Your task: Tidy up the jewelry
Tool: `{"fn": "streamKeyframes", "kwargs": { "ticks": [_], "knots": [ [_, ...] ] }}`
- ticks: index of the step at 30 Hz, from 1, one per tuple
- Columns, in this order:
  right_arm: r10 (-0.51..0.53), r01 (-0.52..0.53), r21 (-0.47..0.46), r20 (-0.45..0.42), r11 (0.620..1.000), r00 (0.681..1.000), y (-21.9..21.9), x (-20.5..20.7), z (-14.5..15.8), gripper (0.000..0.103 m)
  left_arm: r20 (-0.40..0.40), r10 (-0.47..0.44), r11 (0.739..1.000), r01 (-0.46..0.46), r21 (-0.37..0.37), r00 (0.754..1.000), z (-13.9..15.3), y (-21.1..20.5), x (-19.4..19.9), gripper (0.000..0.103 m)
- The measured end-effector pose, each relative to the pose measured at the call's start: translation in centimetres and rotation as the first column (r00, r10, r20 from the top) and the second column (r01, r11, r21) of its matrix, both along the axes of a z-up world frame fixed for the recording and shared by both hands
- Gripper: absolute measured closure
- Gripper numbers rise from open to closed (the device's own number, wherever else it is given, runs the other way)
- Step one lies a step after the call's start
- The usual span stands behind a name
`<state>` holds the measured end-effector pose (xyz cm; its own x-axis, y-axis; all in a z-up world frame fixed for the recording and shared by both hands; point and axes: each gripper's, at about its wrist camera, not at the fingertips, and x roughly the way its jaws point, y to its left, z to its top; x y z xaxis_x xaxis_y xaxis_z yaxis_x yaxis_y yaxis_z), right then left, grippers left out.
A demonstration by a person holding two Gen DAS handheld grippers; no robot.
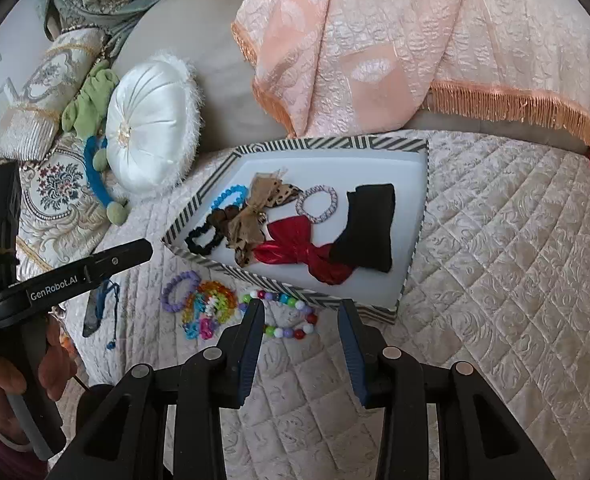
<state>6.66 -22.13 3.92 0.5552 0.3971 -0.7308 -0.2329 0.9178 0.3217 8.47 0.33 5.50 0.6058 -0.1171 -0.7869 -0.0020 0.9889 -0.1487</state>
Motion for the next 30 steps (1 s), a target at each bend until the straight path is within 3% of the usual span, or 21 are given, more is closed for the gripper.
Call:
{"fn": "streamKeyframes", "kwargs": {
  "ticks": [16, 30],
  "knots": [
    [-0.009, 0.009, 0.011, 0.008, 1.000, 1.000, -0.1, -1.3, 0.6, 0.067, 0.035, 0.033, 0.999, -0.033, 0.005, 0.999, 0.2, 2.1, -2.1, 0.049],
    [-0.007, 0.007, 0.011, 0.033, 1.000, 0.999, 0.2, -2.8, 1.6, 0.067, -0.001, 0.075, 0.993, -0.075, -0.093, 0.997, -0.4, 5.9, -3.9, 0.045]
  ]
}}
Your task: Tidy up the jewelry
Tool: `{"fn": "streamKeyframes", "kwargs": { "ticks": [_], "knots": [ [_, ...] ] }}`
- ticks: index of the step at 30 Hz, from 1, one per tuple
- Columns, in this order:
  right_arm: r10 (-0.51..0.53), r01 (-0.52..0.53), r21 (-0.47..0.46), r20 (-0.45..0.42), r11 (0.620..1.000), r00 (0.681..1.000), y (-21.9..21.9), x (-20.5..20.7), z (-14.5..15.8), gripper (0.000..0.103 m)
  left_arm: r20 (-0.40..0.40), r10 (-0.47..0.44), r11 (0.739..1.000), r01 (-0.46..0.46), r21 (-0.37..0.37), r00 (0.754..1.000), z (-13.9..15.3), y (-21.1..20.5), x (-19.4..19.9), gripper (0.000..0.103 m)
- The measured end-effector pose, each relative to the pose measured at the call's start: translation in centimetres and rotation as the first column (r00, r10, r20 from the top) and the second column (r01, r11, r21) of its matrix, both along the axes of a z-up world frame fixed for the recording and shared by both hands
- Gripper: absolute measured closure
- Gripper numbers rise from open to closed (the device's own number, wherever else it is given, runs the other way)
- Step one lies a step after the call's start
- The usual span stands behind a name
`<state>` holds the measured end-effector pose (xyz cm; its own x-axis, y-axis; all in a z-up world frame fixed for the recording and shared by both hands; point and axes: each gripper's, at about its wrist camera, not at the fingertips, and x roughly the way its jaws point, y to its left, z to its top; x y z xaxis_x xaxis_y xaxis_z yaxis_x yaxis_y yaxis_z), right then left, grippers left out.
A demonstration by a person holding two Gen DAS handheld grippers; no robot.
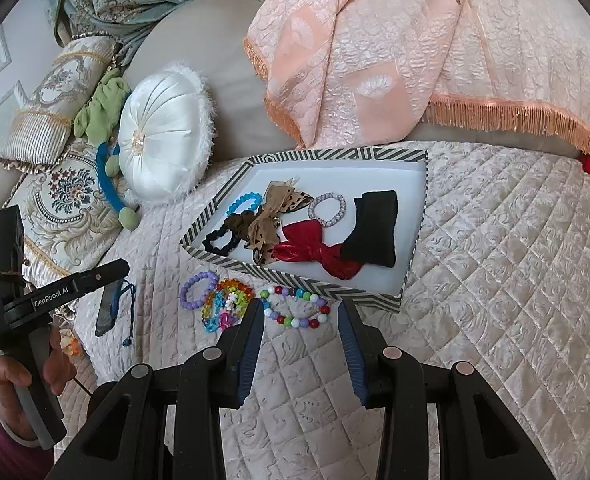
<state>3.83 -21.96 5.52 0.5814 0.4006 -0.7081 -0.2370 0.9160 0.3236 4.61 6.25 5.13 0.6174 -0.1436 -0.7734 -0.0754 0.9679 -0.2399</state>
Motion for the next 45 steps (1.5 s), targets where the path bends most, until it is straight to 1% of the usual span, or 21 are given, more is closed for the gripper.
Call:
{"fn": "streamKeyframes", "kwargs": {
  "ticks": [2, 6, 15, 38, 45],
  "knots": [
    [0.002, -0.002, -0.001, 0.001, 1.000, 1.000, 0.1, -0.1, 0.0, 0.067, -0.017, 0.004, 1.000, -0.004, -0.004, 1.000, -0.6, 0.3, -0.1, 0.045],
    [0.005, -0.006, -0.006, -0.003, 1.000, 1.000, 0.3, -0.3, -0.1, 0.067, -0.030, 0.004, 1.000, -0.003, 0.016, 1.000, -1.4, 0.3, -0.3, 0.045],
    [0.023, -0.024, -0.009, -0.016, 1.000, 1.000, 1.1, -0.3, -0.5, 0.067, -0.021, -0.013, 0.998, 0.014, 0.054, 1.000, -1.4, -0.3, -0.6, 0.045],
    [0.045, -0.046, -0.011, -0.036, 0.999, 0.998, 2.1, -0.2, -1.3, 0.067, -0.032, -0.009, 0.999, 0.010, 0.047, 0.999, -1.7, -0.4, -0.5, 0.045],
    [0.038, -0.038, -0.009, -0.054, 0.999, 0.998, 1.7, 0.1, -2.0, 0.066, -0.038, 0.013, 1.000, -0.012, 0.027, 0.999, -1.8, 0.3, 0.0, 0.045]
  ]
}}
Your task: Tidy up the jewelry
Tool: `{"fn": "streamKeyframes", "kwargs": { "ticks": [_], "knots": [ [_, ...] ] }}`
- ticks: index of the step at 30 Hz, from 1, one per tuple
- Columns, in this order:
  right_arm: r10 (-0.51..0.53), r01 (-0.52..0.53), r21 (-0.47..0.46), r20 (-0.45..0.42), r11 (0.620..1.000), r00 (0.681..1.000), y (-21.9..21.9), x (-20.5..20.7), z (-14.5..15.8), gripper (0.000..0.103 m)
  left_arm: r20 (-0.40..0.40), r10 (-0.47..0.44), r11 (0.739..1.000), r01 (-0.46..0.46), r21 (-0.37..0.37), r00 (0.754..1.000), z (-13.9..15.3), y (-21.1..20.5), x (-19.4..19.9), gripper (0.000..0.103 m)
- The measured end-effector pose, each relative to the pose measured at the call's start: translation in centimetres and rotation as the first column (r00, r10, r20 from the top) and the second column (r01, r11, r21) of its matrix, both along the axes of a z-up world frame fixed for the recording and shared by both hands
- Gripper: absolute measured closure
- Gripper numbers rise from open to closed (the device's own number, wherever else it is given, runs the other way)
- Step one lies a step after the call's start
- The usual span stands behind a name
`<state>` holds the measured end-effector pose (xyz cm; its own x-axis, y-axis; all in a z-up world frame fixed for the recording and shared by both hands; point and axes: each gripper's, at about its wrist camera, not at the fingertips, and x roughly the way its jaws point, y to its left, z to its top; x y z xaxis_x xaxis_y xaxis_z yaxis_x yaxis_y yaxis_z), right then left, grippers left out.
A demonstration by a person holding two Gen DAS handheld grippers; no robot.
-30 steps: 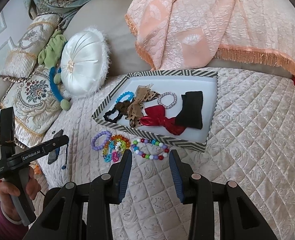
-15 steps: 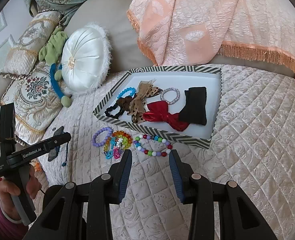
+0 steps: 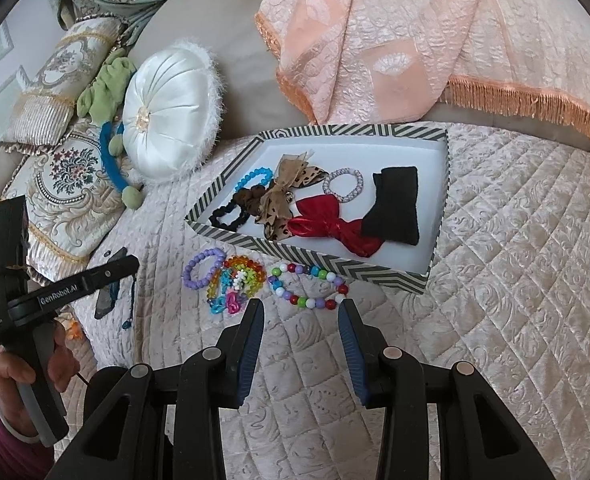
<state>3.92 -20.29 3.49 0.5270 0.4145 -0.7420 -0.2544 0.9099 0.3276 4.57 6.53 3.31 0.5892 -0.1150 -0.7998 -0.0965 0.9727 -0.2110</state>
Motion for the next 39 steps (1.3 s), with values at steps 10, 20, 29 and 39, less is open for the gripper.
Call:
{"fn": "streamKeyframes", "kwargs": {
  "ticks": [10, 20, 29, 39],
  "knots": [
    [0.001, -0.001, 0.008, -0.028, 1.000, 1.000, -0.1, 0.5, -1.3, 0.066, -0.045, 0.005, 1.000, -0.004, 0.014, 0.999, -2.0, 0.1, 1.0, 0.045],
    [0.013, -0.013, 0.004, -0.032, 1.000, 0.999, 0.4, 0.7, -1.3, 0.066, -0.038, 0.002, 1.000, -0.001, 0.031, 0.999, -1.7, 0.0, 1.2, 0.045],
    [0.020, -0.020, 0.003, -0.032, 1.000, 0.999, 0.7, 0.4, -1.4, 0.066, -0.034, 0.007, 0.999, -0.006, 0.042, 0.999, -1.7, 0.2, 0.8, 0.045],
    [0.010, -0.010, 0.007, -0.013, 1.000, 1.000, 0.4, -0.2, -0.5, 0.066, -0.023, 0.010, 0.999, -0.009, 0.046, 1.000, -1.0, 0.3, 0.1, 0.045]
  ]
}}
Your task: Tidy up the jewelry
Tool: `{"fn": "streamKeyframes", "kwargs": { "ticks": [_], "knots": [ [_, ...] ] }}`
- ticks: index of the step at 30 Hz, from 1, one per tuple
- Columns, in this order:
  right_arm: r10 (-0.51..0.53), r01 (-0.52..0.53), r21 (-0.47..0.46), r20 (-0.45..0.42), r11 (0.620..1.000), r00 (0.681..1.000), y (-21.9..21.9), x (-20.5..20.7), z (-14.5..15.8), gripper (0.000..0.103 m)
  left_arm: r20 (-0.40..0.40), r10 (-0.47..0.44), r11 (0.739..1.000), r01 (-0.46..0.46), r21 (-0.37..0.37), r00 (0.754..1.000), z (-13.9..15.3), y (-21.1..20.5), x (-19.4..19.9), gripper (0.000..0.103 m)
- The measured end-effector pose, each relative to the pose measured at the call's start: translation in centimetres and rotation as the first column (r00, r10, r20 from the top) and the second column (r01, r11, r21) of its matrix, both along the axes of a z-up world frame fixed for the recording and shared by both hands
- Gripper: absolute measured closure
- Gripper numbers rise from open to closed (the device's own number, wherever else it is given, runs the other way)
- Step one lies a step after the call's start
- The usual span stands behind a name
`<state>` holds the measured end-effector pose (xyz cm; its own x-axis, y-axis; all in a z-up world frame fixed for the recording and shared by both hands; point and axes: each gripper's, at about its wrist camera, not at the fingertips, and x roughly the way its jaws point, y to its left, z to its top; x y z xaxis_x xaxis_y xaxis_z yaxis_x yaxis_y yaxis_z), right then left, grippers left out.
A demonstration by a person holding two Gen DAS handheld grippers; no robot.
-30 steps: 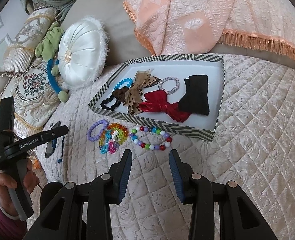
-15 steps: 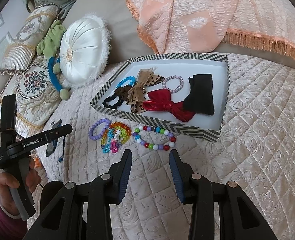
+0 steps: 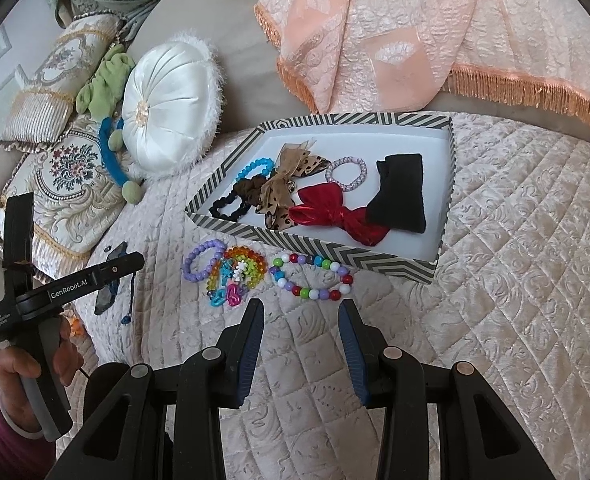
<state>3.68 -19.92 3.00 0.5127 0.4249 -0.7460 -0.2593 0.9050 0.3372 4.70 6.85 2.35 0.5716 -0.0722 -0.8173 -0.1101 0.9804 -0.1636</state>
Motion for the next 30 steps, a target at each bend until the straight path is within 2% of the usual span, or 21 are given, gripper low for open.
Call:
{"fn": "streamKeyframes", "kwargs": {
  "ticks": [7, 19, 30],
  "knots": [
    [-0.001, 0.001, -0.001, 0.004, 1.000, 1.000, -0.1, -0.3, 0.3, 0.066, 0.016, 0.016, 1.000, -0.016, -0.003, 1.000, 0.8, 0.7, -0.5, 0.045],
    [-0.019, 0.019, 0.002, 0.017, 1.000, 1.000, -0.9, -0.8, 0.5, 0.066, -0.002, 0.015, 1.000, -0.015, 0.003, 1.000, -0.1, 0.6, -0.5, 0.045],
    [-0.022, 0.022, -0.018, -0.019, 1.000, 1.000, -0.5, 0.4, -1.3, 0.066, -0.034, 0.017, 1.000, -0.017, 0.008, 0.999, -1.7, 0.4, 1.2, 0.045]
  ]
}}
